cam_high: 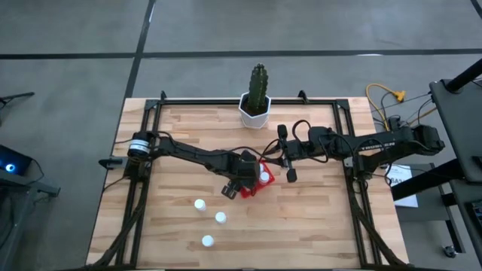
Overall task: Pick and place pill bottles into a basket
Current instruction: Put the white pill bottle into the red bin
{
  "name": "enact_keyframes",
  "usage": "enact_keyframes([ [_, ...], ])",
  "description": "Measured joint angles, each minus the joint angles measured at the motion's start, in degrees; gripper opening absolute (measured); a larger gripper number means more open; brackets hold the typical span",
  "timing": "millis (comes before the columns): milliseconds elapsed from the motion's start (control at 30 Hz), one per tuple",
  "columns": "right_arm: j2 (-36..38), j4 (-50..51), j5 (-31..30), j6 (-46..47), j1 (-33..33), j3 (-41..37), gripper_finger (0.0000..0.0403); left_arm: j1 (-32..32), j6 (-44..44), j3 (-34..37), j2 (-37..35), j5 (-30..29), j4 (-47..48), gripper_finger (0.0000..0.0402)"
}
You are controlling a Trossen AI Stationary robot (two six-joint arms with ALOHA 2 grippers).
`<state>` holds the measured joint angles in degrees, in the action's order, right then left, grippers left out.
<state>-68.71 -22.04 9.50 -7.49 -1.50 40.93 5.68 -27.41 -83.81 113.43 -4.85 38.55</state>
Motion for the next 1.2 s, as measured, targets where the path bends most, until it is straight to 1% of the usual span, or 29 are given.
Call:
enact_keyframes([
  [100,0.00,0.50,0.00,-0.37,0.00,0.00,0.0077,-0.12,-0.27,-0.62,1.41,-0.08,-0.12,0.0173],
  [400,0.04,0.83,-0.26,-0.57,-0.04,0.00,0.0070,-0.07,-0.60,-3.91,4.77,-0.05,-1.47,0.0172],
  [667,0.07,0.83,-0.26,-0.22,-0.04,0.00,0.0077,-0.11,-0.39,-4.20,5.20,0.00,-2.21,0.0171],
  [967,0.07,0.81,-0.24,-0.17,-0.04,0.00,0.0068,-0.17,0.33,-4.07,5.27,0.24,-2.28,0.0171],
  [1200,0.07,0.81,-0.20,0.00,-0.02,0.00,0.0077,-0.34,1.59,-4.03,6.25,0.42,-2.26,0.0171],
])
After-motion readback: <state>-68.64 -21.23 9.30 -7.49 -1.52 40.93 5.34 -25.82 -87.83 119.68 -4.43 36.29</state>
